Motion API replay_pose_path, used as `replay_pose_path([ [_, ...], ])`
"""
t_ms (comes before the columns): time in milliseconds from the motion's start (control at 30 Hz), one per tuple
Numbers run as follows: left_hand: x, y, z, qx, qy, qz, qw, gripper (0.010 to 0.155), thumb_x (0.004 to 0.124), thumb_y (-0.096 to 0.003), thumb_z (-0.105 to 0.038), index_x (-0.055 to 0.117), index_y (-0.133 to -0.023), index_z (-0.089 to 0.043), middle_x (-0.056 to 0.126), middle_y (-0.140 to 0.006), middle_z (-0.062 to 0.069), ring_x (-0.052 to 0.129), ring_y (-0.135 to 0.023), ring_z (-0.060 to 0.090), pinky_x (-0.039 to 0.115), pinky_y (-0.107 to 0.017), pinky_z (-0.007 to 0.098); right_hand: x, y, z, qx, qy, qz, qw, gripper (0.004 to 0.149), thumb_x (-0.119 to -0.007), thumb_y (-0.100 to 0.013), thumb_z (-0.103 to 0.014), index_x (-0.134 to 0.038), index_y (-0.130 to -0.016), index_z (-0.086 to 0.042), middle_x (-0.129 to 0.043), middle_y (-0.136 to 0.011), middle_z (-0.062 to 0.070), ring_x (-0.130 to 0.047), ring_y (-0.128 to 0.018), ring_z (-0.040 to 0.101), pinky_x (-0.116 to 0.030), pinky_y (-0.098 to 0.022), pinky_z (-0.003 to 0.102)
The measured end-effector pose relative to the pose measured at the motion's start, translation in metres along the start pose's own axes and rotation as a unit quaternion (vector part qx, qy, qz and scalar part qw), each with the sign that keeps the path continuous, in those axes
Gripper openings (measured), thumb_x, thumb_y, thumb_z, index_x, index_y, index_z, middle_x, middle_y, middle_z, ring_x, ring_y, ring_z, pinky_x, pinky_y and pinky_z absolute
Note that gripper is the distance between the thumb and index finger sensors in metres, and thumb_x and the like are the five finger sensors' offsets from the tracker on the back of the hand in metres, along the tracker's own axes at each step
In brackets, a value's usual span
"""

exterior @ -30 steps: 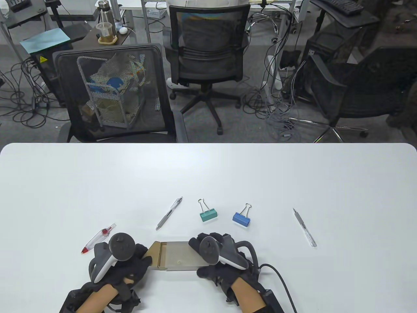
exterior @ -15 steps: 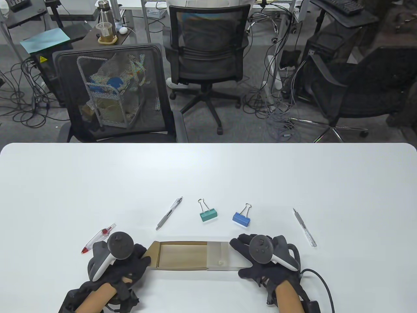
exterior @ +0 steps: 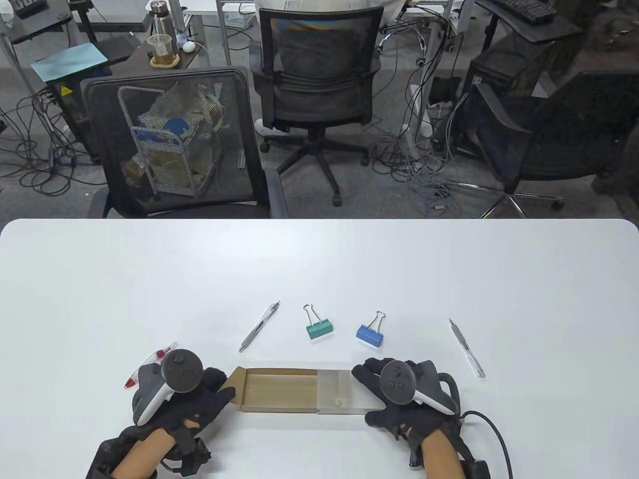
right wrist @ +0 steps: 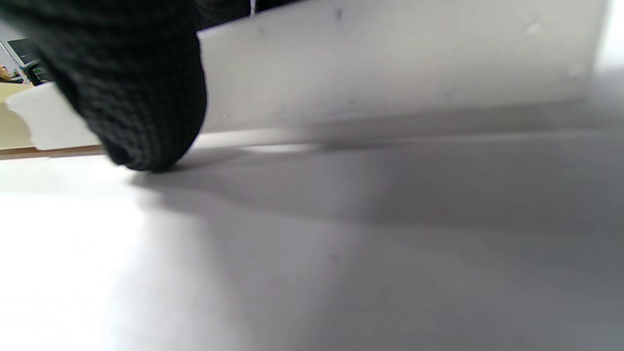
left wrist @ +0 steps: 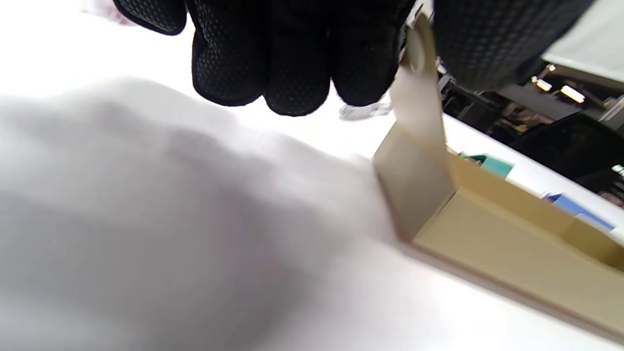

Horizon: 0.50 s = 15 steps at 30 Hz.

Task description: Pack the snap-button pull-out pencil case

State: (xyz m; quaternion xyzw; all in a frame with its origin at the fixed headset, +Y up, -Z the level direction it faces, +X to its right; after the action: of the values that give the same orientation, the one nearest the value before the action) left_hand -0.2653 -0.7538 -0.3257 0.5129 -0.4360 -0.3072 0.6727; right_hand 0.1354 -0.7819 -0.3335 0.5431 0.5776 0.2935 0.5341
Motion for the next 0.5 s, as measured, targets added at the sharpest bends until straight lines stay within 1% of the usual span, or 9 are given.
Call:
replay_pose_path([
  [100, -0.019, 0.001, -0.004, 0.009, 0.003, -0.032, 0.999, 0.071, 0.077, -0.0327, -0.069, 0.077, -0.093, -0.032, 0.08, -0.1, -0.002, 0.082, -0.094, 0.03, 0.053, -0.079, 0.058, 0.0, 0.0, 0.0, 0.001, -0.002, 0.0, 1.0, 0.084, -0.092, -0.032, -0.052, -0.044, -0.101, -0.052, -0.043, -0.118, -0.019, -0.046, -0.109, 0.022, -0.033, -0.08, 0.057],
  [200, -0.038, 0.002, -0.005, 0.005, -0.004, -0.07, 0.998, 0.072, 0.078, -0.0332, -0.067, 0.075, -0.096, -0.032, 0.076, -0.104, -0.002, 0.077, -0.099, 0.031, 0.048, -0.081, 0.06, 0.0, 0.0, 0.0, 0.001, -0.004, 0.0, 1.0, 0.083, -0.092, -0.033, -0.052, -0.044, -0.101, -0.052, -0.043, -0.118, -0.018, -0.045, -0.109, 0.021, -0.033, -0.079, 0.057],
  [300, -0.052, -0.001, -0.001, -0.018, -0.032, -0.118, 0.992, 0.073, 0.079, -0.0341, -0.066, 0.072, -0.099, -0.033, 0.072, -0.108, -0.002, 0.071, -0.104, 0.032, 0.043, -0.083, 0.062, 0.0, 0.0, 0.0, 0.002, -0.005, 0.0, 1.0, 0.083, -0.092, -0.033, -0.052, -0.044, -0.101, -0.052, -0.043, -0.118, -0.018, -0.045, -0.109, 0.022, -0.032, -0.079, 0.056],
  [400, -0.054, -0.005, 0.003, -0.019, -0.058, -0.159, 0.985, 0.074, 0.08, -0.0346, -0.064, 0.068, -0.102, -0.036, 0.068, -0.112, -0.003, 0.066, -0.109, 0.032, 0.039, -0.084, 0.063, -0.001, 0.0, 0.001, 0.003, -0.007, 0.0, 1.0, 0.083, -0.092, -0.033, -0.052, -0.044, -0.101, -0.052, -0.042, -0.118, -0.018, -0.044, -0.109, 0.022, -0.032, -0.079, 0.056],
  [467, -0.049, -0.006, 0.007, -0.023, -0.089, -0.192, 0.977, 0.079, 0.08, -0.0345, -0.064, 0.058, -0.107, -0.04, 0.056, -0.118, -0.005, 0.056, -0.115, 0.032, 0.031, -0.085, 0.064, -0.001, 0.0, 0.001, 0.003, -0.008, 0.001, 1.0, 0.083, -0.092, -0.033, -0.052, -0.044, -0.101, -0.052, -0.042, -0.118, -0.018, -0.044, -0.109, 0.022, -0.032, -0.079, 0.056],
  [500, -0.047, -0.006, 0.009, -0.025, -0.107, -0.199, 0.974, 0.082, 0.08, -0.0344, -0.064, 0.052, -0.108, -0.043, 0.05, -0.12, -0.007, 0.05, -0.117, 0.031, 0.028, -0.085, 0.065, -0.001, 0.0, 0.001, 0.004, -0.008, 0.001, 1.0, 0.083, -0.092, -0.033, -0.052, -0.044, -0.101, -0.052, -0.043, -0.118, -0.018, -0.044, -0.109, 0.022, -0.032, -0.079, 0.056],
])
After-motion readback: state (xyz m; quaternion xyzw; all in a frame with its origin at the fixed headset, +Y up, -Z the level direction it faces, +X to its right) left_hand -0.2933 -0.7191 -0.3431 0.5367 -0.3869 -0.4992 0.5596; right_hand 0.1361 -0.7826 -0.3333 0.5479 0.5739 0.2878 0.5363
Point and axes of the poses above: the tracker on the back of each hand, its own z axis roughly to the little-finger side, its own y axis roughly from the fingertips to the wrist, x = y × z, the point moved 3 cm from there along -y, roughly from the wrist to the fingertips
